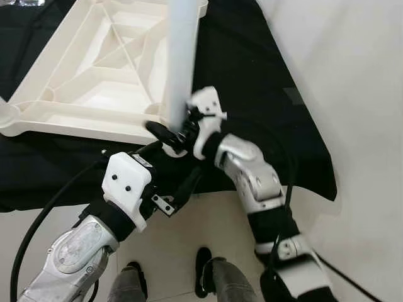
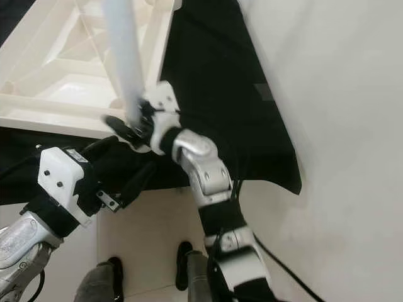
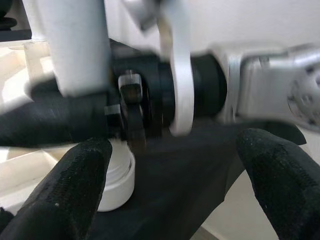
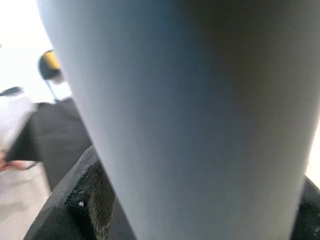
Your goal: Building children table
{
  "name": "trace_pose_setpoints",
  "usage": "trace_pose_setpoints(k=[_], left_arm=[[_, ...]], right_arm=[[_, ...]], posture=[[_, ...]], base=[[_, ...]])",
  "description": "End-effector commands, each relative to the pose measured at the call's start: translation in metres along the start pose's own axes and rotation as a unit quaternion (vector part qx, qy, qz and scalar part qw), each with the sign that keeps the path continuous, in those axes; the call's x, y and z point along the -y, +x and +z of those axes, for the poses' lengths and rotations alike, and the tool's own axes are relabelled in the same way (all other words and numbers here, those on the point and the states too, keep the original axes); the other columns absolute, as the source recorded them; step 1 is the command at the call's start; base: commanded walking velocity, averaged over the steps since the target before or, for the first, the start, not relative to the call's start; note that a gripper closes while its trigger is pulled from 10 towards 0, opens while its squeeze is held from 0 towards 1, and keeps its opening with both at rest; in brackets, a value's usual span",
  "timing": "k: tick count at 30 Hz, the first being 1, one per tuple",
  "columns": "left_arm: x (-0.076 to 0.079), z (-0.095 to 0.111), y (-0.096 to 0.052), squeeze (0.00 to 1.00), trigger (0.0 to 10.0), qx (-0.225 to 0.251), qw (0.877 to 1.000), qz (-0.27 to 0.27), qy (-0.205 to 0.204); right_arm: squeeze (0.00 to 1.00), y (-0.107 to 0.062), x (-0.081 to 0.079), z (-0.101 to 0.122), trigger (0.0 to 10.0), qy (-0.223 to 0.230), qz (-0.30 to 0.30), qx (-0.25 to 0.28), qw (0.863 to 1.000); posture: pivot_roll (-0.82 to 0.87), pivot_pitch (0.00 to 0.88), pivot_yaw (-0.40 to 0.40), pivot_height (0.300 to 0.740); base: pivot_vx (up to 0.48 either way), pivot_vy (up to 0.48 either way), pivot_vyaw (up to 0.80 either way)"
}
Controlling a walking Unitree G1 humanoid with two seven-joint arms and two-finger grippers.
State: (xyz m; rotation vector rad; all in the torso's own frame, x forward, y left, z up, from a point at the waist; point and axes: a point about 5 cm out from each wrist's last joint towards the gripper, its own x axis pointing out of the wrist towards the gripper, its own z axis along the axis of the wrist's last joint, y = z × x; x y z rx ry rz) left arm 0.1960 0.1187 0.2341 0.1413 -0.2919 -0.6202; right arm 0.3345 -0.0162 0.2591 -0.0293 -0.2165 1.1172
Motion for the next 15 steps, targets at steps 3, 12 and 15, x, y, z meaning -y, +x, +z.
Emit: trace_pose_setpoints(k=[3, 12, 15], left_arm=[[0.003, -0.003, -0.001, 0.0, 10.0, -0.006, 1.0, -0.003, -0.006], [0.002, -0.002, -0.002, 0.0, 10.0, -0.006, 1.0, 0.002, -0.005], [0.003, -0.002, -0.002, 0.0, 10.0, -0.006, 1.0, 0.003, -0.005]], right_arm=[[0.0, 0.001, 0.007, -0.004, 10.0, -0.003, 0.076, -0.007, 0.997], [0.0, 0.003, 0.023, 0.008, 1.5, -0.044, 0.146, -0.025, 0.988], [0.0, 0.003, 0.028, 0.007, 0.0, -0.054, 0.142, -0.038, 0.988]], posture=[[0.18, 0.339, -0.125, 0.74], [0.19, 0.341, -0.131, 0.74], [0.18, 0.348, -0.132, 0.74]], base=[[0.0, 0.0, 0.0], [0.0, 0.0, 0.0], [0.0, 0.0, 0.0]])
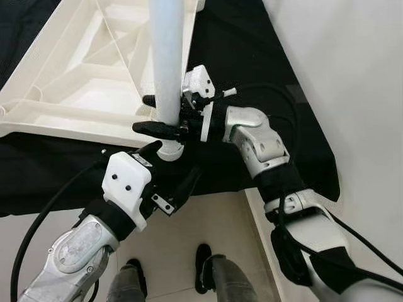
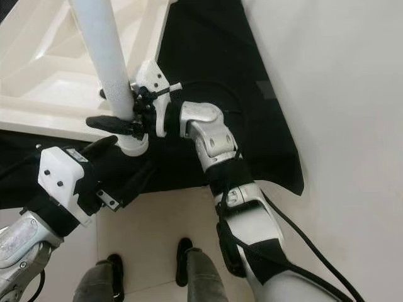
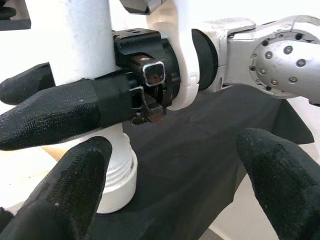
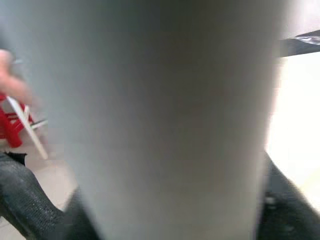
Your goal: Building children table
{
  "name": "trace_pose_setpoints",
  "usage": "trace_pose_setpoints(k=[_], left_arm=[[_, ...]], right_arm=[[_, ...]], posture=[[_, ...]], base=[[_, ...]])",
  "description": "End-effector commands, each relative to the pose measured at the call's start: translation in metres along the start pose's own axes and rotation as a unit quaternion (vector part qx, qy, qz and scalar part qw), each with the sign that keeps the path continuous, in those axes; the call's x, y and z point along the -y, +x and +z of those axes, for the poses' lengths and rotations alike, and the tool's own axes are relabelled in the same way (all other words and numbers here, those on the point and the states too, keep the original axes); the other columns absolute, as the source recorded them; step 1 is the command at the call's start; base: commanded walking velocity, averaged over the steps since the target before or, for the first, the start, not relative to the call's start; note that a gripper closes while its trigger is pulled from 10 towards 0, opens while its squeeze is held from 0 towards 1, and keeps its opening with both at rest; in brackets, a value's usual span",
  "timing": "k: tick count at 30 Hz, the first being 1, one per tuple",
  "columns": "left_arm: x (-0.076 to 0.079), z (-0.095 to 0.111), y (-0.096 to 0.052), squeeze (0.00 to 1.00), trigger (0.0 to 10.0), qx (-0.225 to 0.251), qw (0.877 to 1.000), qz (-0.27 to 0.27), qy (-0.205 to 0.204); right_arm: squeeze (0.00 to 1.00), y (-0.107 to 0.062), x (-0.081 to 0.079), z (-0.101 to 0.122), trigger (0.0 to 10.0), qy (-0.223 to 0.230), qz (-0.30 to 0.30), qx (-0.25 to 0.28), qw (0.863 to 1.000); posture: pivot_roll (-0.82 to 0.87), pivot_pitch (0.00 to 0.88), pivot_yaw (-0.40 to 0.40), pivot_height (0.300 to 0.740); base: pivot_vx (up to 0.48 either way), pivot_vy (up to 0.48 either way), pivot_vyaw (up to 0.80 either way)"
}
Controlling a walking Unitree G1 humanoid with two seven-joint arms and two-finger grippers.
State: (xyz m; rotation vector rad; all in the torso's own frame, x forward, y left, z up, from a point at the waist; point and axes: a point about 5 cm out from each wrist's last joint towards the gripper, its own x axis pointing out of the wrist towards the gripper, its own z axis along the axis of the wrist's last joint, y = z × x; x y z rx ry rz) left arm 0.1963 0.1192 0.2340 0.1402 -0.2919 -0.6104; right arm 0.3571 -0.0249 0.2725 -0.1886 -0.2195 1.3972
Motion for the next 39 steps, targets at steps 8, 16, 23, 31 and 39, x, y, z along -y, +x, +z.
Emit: trace_pose_setpoints(k=[8, 16, 23, 31, 39], left_arm=[[0.004, 0.0, -0.001, 0.0, 10.0, -0.004, 1.0, -0.004, -0.006], [0.005, -0.001, -0.002, 0.0, 10.0, -0.004, 1.0, -0.004, -0.007], [0.006, -0.003, 0.0, 0.0, 10.0, -0.005, 1.0, -0.012, -0.011], [0.004, -0.003, 0.0, 0.0, 10.0, -0.004, 1.0, -0.01, -0.008], [0.001, -0.003, -0.001, 0.0, 10.0, -0.009, 1.0, -0.009, -0.002]], right_arm=[[0.0, -0.012, 0.005, -0.019, 0.0, 0.015, -0.054, -0.024, 0.998], [0.0, -0.027, -0.002, -0.044, 0.0, 0.037, -0.153, -0.053, 0.986], [0.0, -0.024, -0.057, -0.084, 0.0, 0.114, -0.38, -0.068, 0.916], [0.0, -0.018, -0.043, -0.07, 0.0, 0.094, -0.385, -0.061, 0.916], [1.0, -0.005, -0.04, -0.05, 10.0, 0.076, -0.291, -0.04, 0.953]], posture=[[0.17, 0.335, -0.13, 0.74], [0.15, 0.334, -0.138, 0.74], [0.14, 0.331, -0.13, 0.74], [0.15, 0.33, -0.129, 0.74], [0.16, 0.331, -0.119, 0.74]], base=[[0.0, 0.0, 0.0], [0.0, 0.0, 0.0], [0.0, 0.0, 0.0], [0.0, 0.0, 0.0], [0.0, 0.0, 0.0]])
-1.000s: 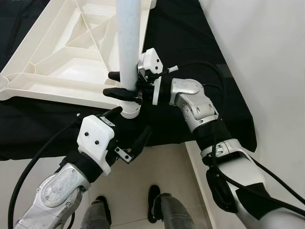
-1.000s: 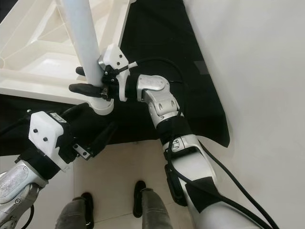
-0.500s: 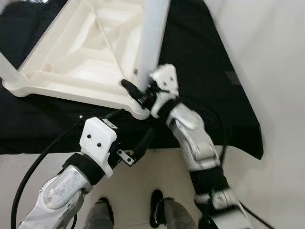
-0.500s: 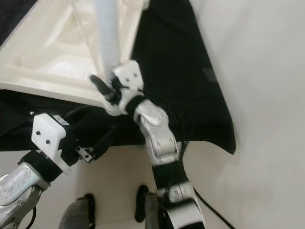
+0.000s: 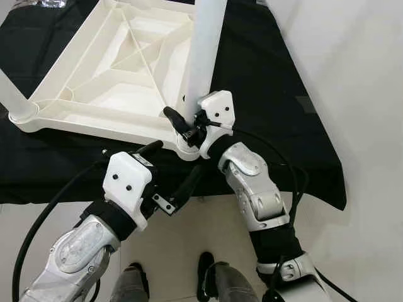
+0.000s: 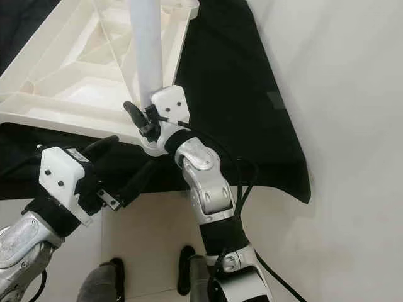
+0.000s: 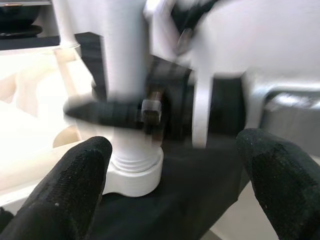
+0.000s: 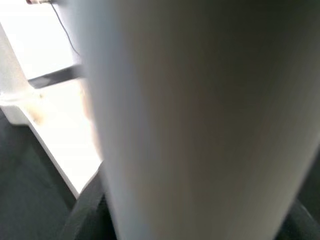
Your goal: Building children table
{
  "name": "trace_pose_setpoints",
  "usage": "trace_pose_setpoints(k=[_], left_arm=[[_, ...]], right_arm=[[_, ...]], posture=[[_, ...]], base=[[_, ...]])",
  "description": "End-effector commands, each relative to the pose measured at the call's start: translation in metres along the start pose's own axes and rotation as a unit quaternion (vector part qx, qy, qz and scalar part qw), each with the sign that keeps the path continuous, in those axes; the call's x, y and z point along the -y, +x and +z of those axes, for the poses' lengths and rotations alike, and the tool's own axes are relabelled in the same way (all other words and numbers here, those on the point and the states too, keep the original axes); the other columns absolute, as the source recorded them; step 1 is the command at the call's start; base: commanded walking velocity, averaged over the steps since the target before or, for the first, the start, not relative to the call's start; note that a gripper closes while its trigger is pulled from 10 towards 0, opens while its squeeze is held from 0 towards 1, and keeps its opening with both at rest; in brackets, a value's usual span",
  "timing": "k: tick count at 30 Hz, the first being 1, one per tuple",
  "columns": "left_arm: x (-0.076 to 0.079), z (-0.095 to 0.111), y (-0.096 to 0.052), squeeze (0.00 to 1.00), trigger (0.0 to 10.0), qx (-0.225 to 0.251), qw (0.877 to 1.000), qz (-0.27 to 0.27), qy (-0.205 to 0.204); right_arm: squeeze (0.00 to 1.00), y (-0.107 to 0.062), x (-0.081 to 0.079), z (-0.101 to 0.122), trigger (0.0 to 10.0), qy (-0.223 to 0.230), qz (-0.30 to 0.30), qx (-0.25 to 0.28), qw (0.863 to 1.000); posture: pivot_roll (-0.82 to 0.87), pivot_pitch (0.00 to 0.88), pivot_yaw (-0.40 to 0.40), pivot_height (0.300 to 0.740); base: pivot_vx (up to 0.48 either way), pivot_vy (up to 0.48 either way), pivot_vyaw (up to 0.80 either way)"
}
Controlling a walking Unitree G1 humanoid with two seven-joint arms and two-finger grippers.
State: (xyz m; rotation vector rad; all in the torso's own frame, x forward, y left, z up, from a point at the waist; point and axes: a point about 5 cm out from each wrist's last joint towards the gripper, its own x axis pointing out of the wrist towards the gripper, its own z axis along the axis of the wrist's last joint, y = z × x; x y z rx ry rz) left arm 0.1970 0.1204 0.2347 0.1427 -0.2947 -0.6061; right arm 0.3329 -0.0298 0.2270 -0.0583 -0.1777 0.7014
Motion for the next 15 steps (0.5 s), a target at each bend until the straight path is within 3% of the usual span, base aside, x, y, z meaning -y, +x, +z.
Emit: trace_pose_setpoints(k=[1, 3, 6, 7, 8, 15], left_arm=[[0.003, -0.003, -0.001, 0.0, 10.0, -0.009, 1.0, -0.011, -0.004], [0.003, -0.004, -0.001, 0.0, 10.0, -0.009, 1.0, -0.012, -0.005], [0.003, -0.004, 0.0, 0.0, 10.0, -0.01, 1.0, -0.012, -0.005], [0.004, -0.004, 0.0, 0.0, 10.0, -0.009, 1.0, -0.013, -0.005], [0.004, -0.003, 0.0, 0.0, 10.0, -0.009, 1.0, -0.013, -0.006], [0.006, -0.003, 0.0, 0.0, 10.0, -0.009, 1.0, -0.012, -0.007]], right_arm=[[1.0, 0.001, -0.008, -0.013, 10.0, 0.026, 0.055, -0.036, 0.998], [1.0, 0.004, -0.004, -0.003, 10.0, 0.013, 0.11, -0.013, 0.994], [1.0, 0.005, 0.0, 0.0, 10.0, 0.007, 0.115, -0.006, 0.993], [0.66, 0.006, 0.004, 0.002, 10.0, 0.005, 0.124, -0.002, 0.992], [0.0, 0.008, 0.011, 0.004, 10.0, -0.01, 0.137, -0.002, 0.99], [0.0, 0.014, 0.015, 0.007, 10.0, -0.02, 0.229, 0.003, 0.973]], posture=[[0.16, 0.331, -0.119, 0.74], [0.16, 0.331, -0.118, 0.74], [0.16, 0.331, -0.118, 0.74], [0.16, 0.331, -0.118, 0.74], [0.16, 0.333, -0.123, 0.74], [0.17, 0.337, -0.124, 0.74]], base=[[0.0, 0.0, 0.0], [0.0, 0.0, 0.0], [0.0, 0.0, 0.0], [0.0, 0.0, 0.0], [0.0, 0.0, 0.0], [0.0, 0.0, 0.0]])
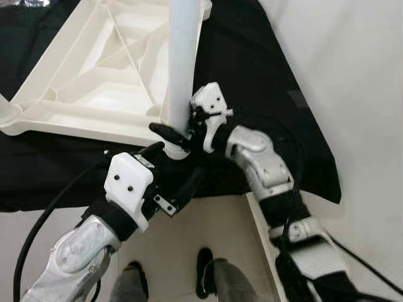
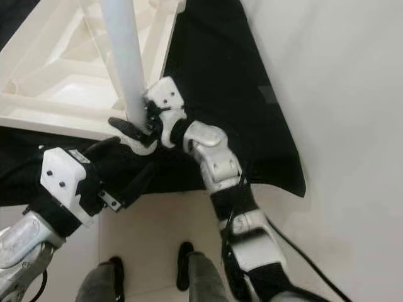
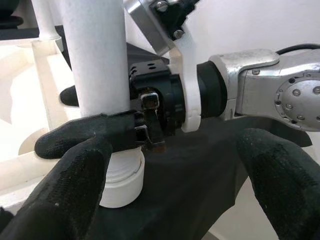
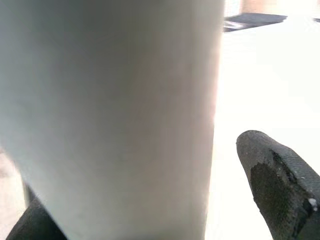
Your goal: Building children table
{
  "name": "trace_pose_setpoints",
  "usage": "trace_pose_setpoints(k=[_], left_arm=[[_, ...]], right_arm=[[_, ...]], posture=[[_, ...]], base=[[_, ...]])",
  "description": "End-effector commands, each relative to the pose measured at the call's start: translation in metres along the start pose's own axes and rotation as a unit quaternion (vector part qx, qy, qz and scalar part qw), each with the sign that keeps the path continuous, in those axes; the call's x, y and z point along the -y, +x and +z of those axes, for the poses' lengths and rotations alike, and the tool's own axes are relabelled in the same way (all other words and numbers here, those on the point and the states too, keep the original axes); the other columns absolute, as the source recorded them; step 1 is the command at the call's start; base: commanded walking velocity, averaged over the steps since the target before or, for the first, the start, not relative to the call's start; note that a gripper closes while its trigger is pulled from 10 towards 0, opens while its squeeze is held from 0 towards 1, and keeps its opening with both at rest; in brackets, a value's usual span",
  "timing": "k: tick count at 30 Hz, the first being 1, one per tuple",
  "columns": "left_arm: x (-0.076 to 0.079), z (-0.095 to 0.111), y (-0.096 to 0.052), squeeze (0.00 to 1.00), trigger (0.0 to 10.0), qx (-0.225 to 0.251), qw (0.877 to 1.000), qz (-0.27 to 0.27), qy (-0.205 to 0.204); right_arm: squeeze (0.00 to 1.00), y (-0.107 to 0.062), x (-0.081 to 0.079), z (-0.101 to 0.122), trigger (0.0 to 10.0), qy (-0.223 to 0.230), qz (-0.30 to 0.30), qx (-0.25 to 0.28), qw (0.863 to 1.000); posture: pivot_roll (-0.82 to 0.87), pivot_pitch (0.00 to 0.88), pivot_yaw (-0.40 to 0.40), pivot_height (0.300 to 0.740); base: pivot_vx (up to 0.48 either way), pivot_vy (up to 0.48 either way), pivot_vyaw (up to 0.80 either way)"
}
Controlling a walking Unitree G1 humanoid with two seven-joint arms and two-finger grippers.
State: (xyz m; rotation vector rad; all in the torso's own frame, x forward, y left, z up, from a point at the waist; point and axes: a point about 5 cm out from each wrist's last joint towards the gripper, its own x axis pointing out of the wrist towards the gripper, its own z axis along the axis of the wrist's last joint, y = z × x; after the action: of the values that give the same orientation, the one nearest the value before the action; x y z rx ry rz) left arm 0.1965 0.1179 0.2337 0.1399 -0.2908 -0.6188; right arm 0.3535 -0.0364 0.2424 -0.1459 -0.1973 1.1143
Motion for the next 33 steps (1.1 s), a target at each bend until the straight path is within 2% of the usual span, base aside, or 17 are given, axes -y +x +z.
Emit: trace_pose_setpoints(k=[1, 3, 4, 5, 6, 13, 16, 17, 19, 21, 23, 24, 25, 26, 27, 29, 33], left_arm=[[0.003, -0.003, -0.001, 0.0, 10.0, -0.008, 1.0, -0.006, -0.004], [0.003, -0.003, -0.001, 0.0, 10.0, -0.009, 1.0, -0.006, -0.004], [0.003, -0.003, -0.001, 0.0, 10.0, -0.009, 1.0, -0.006, -0.004], [0.003, -0.003, -0.001, 0.0, 10.0, -0.009, 1.0, -0.006, -0.004], [0.003, -0.003, -0.002, 0.0, 10.0, -0.009, 1.0, -0.005, -0.003], [0.002, -0.002, -0.004, 0.0, 10.0, -0.012, 1.0, -0.003, -0.003], [0.002, -0.002, -0.005, 0.0, 10.0, -0.014, 1.0, -0.001, -0.002], [0.002, -0.002, -0.006, 0.0, 10.0, -0.016, 1.0, 0.0, -0.004], [0.001, -0.003, -0.007, 0.0, 10.0, -0.017, 1.0, -0.001, -0.006], [0.002, -0.003, -0.007, 0.0, 10.0, -0.018, 1.0, -0.002, -0.008], [0.002, -0.003, -0.007, 0.0, 10.0, -0.018, 1.0, -0.002, -0.008], [0.002, -0.003, -0.007, 0.0, 10.0, -0.018, 1.0, -0.004, -0.009], [0.003, -0.003, -0.006, 0.0, 10.0, -0.018, 1.0, -0.006, -0.009], [0.003, -0.003, -0.006, 0.0, 10.0, -0.018, 1.0, -0.006, -0.009], [0.003, -0.003, -0.006, 0.0, 10.0, -0.019, 1.0, -0.008, -0.009], [0.003, -0.003, -0.006, 0.0, 10.0, -0.019, 1.0, -0.009, -0.01], [0.002, -0.004, -0.004, 0.0, 10.0, -0.018, 1.0, -0.01, -0.009]], right_arm=[[0.0, 0.002, -0.005, -0.005, 10.0, 0.008, 0.022, 0.0, 1.0], [0.0, 0.003, -0.004, -0.004, 10.0, 0.021, 0.069, 0.009, 0.997], [0.0, 0.004, -0.002, -0.003, 3.5, 0.026, 0.079, 0.014, 0.996], [0.0, 0.004, -0.002, -0.003, 3.5, 0.026, 0.079, 0.014, 0.996], [0.0, 0.005, 0.002, -0.002, 0.0, 0.03, 0.087, 0.021, 0.996], [0.0, 0.003, 0.014, -0.003, 0.0, 0.021, 0.054, 0.009, 0.998], [0.0, -0.003, 0.025, -0.009, 0.0, 0.018, -0.008, -0.013, 1.0], [0.0, -0.014, 0.031, -0.02, 0.0, 0.029, -0.065, -0.031, 0.997], [0.0, -0.025, 0.029, -0.031, 0.0, 0.048, -0.105, -0.041, 0.992], [0.0, -0.034, 0.026, -0.044, 0.0, 0.072, -0.195, -0.06, 0.976], [0.0, -0.034, 0.026, -0.044, 0.0, 0.072, -0.195, -0.06, 0.976], [0.0, -0.043, 0.02, -0.056, 0.0, 0.082, -0.293, -0.091, 0.948], [0.0, -0.047, -0.006, -0.07, 0.0, 0.101, -0.319, -0.114, 0.935], [0.0, -0.047, -0.006, -0.07, 0.0, 0.101, -0.319, -0.114, 0.935], [0.0, -0.048, -0.028, -0.077, 0.0, 0.121, -0.324, -0.125, 0.93], [0.0, -0.048, -0.04, -0.079, 0.0, 0.134, -0.324, -0.125, 0.928], [0.0, -0.039, -0.033, -0.071, 0.0, 0.124, -0.319, -0.108, 0.933]], posture=[[0.17, 0.337, -0.124, 0.74], [0.18, 0.34, -0.124, 0.74], [0.18, 0.341, -0.122, 0.74], [0.18, 0.341, -0.122, 0.74], [0.19, 0.343, -0.121, 0.74], [0.19, 0.349, -0.12, 0.74], [0.18, 0.353, -0.119, 0.74], [0.17, 0.358, -0.117, 0.74], [0.16, 0.361, -0.114, 0.74], [0.16, 0.363, -0.114, 0.74], [0.16, 0.363, -0.114, 0.74], [0.15, 0.364, -0.114, 0.74], [0.17, 0.376, -0.112, 0.74], [0.17, 0.376, -0.112, 0.74], [0.17, 0.377, -0.11, 0.74], [0.15, 0.361, -0.104, 0.74], [0.16, 0.356, -0.106, 0.74]], base=[[0.0, 0.0, 0.0], [0.0, 0.0, 0.0], [0.0, 0.0, 0.0], [0.0, 0.0, 0.0], [0.0, 0.0, 0.0], [0.0, 0.0, 0.0], [0.0, 0.0, 0.0], [0.0, 0.0, 0.0], [0.0, 0.0, 0.0], [0.0, 0.0, 0.0], [0.0, 0.0, 0.0], [0.0, 0.0, 0.0], [0.0, 0.0, 0.0], [0.0, 0.0, 0.0], [0.0, 0.0, 0.0], [0.0, 0.0, 0.0], [0.0, 0.0, 0.0]])
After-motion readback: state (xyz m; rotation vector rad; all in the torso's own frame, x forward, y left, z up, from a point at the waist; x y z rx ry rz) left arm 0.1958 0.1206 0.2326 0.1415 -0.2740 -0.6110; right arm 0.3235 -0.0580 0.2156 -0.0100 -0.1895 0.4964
